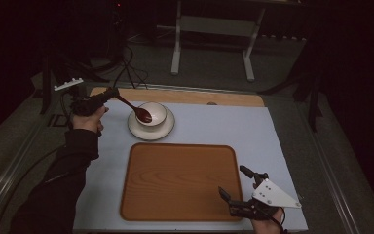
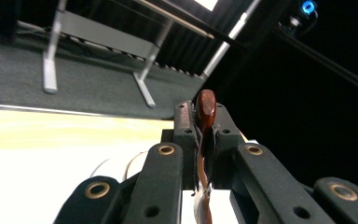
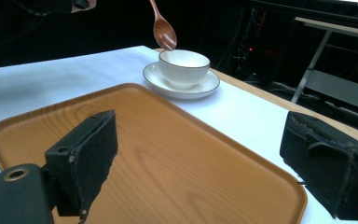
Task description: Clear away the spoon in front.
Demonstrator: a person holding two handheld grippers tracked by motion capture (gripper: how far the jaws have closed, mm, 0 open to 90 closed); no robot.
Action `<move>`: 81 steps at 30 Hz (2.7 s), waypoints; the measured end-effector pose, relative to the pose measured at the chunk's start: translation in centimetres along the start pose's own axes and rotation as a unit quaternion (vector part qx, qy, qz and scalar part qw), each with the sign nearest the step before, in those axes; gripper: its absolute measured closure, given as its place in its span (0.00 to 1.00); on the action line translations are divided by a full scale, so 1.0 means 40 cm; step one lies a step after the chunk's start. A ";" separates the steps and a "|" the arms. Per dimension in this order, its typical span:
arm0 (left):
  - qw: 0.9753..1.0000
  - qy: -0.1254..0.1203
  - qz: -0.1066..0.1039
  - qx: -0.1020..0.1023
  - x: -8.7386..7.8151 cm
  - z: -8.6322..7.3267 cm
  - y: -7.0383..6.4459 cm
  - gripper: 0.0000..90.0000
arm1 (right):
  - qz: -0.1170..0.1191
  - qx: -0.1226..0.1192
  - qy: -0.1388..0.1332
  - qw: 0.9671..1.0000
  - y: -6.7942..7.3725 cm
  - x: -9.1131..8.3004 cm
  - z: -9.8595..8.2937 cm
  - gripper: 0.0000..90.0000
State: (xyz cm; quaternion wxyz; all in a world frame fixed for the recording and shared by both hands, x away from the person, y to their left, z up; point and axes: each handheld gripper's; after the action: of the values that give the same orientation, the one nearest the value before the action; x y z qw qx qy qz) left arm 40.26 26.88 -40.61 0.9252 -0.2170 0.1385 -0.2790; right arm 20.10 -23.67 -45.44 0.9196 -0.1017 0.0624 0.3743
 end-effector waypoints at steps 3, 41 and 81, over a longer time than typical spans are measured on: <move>1.000 0.014 -0.012 0.015 -0.005 0.007 -0.010 0.94 | -0.001 0.000 0.001 1.000 0.001 0.000 0.000 0.12; 0.941 0.185 -0.230 0.168 -0.051 -0.016 -0.117 0.94 | 0.002 0.001 0.001 1.000 0.004 -0.001 -0.002 0.12; 0.837 0.319 -0.379 0.231 -0.031 -0.186 -0.243 0.94 | 0.001 0.001 0.003 1.000 0.003 0.001 -0.003 0.12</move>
State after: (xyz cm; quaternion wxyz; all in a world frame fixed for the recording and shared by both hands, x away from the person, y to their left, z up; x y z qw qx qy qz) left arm 32.02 17.91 -42.26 0.6746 0.0686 0.2647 -0.6856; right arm 20.02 -23.58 -45.59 0.9191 -0.1013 0.0654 0.3752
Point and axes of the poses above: each handheld gripper's, and its own axes: x roughly forward along the jaws, z roughly out of its top, y roughly to its left, and after that the axes turned 4 degrees about -y, right-handed
